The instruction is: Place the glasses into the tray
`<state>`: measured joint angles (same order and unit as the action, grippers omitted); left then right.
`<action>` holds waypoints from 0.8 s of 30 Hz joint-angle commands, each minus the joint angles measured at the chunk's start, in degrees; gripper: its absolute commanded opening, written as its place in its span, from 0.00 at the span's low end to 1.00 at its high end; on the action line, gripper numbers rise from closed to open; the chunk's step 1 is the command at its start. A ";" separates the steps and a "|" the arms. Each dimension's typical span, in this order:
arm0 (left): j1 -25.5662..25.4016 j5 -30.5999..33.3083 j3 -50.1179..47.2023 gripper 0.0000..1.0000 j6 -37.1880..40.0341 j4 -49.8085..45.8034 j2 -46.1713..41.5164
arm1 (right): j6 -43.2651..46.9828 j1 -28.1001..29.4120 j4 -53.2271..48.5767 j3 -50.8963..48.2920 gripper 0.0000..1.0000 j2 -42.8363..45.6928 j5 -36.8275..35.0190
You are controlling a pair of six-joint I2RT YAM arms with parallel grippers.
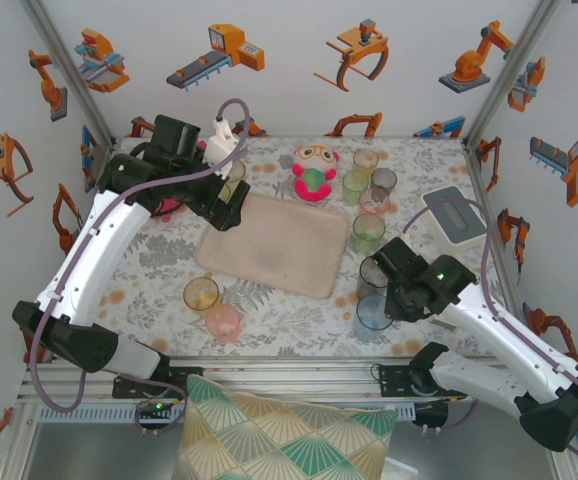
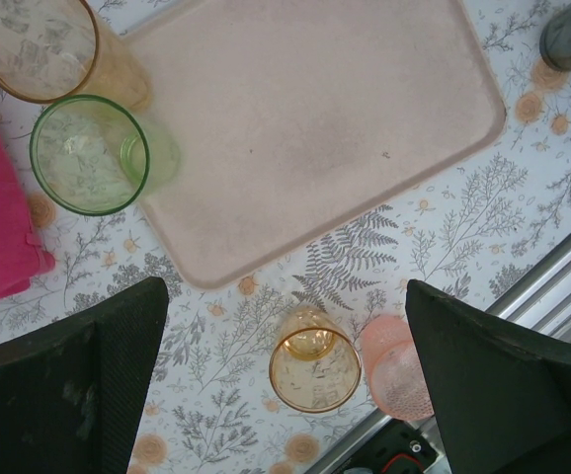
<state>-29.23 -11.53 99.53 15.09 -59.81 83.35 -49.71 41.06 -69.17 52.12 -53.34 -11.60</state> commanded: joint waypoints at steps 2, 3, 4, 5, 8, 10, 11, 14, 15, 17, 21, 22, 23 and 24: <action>-0.40 0.40 0.18 0.98 1.02 -0.56 -0.93 | -0.02 -0.19 -1.47 0.59 0.11 0.51 -1.11; -0.41 0.53 0.19 0.98 0.91 -0.57 -0.91 | 0.10 -0.19 -1.42 0.74 0.10 0.60 -1.02; -0.42 0.58 0.32 0.98 0.95 -0.53 -0.87 | 0.19 -0.19 -1.45 0.86 0.09 0.69 -0.98; -0.43 0.62 0.42 0.98 0.90 -0.58 -0.86 | 0.35 -0.17 -1.45 1.08 0.09 0.67 -0.84; -0.55 0.73 0.81 0.98 0.84 -0.59 -0.83 | 0.71 -0.19 -1.52 1.62 0.07 0.70 -0.36; -0.55 0.89 0.93 0.98 0.82 -0.75 -0.80 | 1.02 -0.19 -1.71 1.82 0.06 0.61 0.06; -0.50 0.87 1.00 0.98 0.77 -0.70 -0.87 | 1.20 -0.17 -1.97 2.00 0.06 0.61 0.10; -0.49 0.99 1.25 0.98 0.69 -0.81 -1.03 | 1.64 -0.14 -2.51 2.57 0.05 0.61 0.58; -0.50 1.16 1.29 0.98 0.66 -0.83 -1.10 | 1.70 -0.14 -2.60 2.87 0.05 0.56 0.86; -0.50 1.42 1.54 0.98 0.64 -0.90 -1.18 | 1.73 -0.19 -2.64 3.33 0.05 0.67 1.21; -0.52 2.96 2.08 0.98 0.73 -1.23 -1.17 | 1.86 -0.17 -2.47 4.13 0.05 1.04 1.91; -0.50 3.09 2.19 0.98 0.75 -1.26 -1.11 | 1.96 -0.19 -2.34 4.22 0.04 1.07 2.24; -0.53 3.10 2.24 0.97 0.73 -1.27 -1.19 | 2.00 -0.14 -2.25 4.22 0.04 1.11 2.60; -0.49 3.07 2.17 0.97 0.79 -1.20 -1.18 | 2.04 -0.19 -2.20 4.28 0.04 1.13 2.91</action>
<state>-29.34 -8.97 99.96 15.09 -60.03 83.37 -48.16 41.06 -70.46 54.26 -52.97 -9.76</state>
